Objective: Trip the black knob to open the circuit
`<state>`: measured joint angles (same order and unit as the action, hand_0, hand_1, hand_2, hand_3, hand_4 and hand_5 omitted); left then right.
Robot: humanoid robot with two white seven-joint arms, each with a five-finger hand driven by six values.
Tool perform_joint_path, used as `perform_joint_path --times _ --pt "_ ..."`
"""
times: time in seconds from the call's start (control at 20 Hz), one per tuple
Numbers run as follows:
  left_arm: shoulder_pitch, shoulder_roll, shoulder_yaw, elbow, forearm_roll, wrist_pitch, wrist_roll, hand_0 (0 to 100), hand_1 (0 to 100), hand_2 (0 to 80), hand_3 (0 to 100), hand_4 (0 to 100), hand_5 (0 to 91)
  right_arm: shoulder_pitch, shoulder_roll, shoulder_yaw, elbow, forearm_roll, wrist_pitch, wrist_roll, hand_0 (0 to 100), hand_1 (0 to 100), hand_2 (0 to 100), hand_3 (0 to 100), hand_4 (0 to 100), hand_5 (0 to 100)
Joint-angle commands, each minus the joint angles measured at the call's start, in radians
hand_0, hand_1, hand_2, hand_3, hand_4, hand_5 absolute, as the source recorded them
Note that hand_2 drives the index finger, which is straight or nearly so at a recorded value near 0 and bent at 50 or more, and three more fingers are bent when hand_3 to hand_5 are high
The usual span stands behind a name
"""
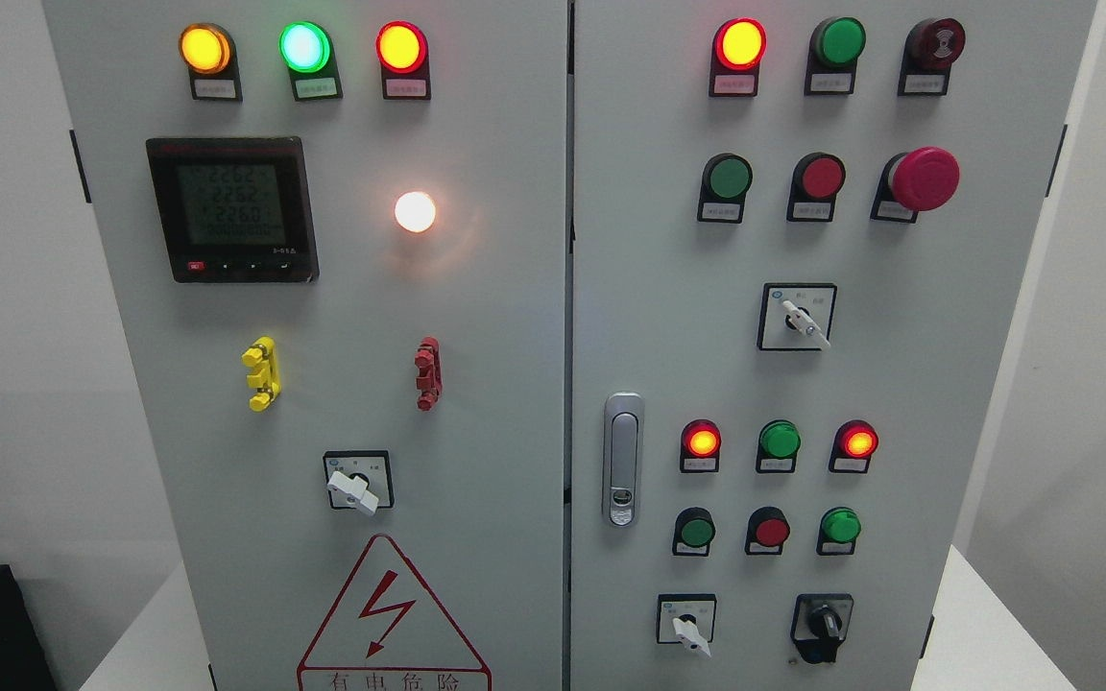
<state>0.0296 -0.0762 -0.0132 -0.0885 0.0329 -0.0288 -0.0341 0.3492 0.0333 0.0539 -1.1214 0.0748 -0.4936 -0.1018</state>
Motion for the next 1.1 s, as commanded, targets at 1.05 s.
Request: perform_joint_path --times 1.05 --pt "0.000 0.000 0.001 0.001 0.002 0.001 0.000 12 39 0.0 0 0 0.0 -0.012 0.042 -0.045 -0.531 -0.049 0.162 0.002 75 88 0 100 100 91"
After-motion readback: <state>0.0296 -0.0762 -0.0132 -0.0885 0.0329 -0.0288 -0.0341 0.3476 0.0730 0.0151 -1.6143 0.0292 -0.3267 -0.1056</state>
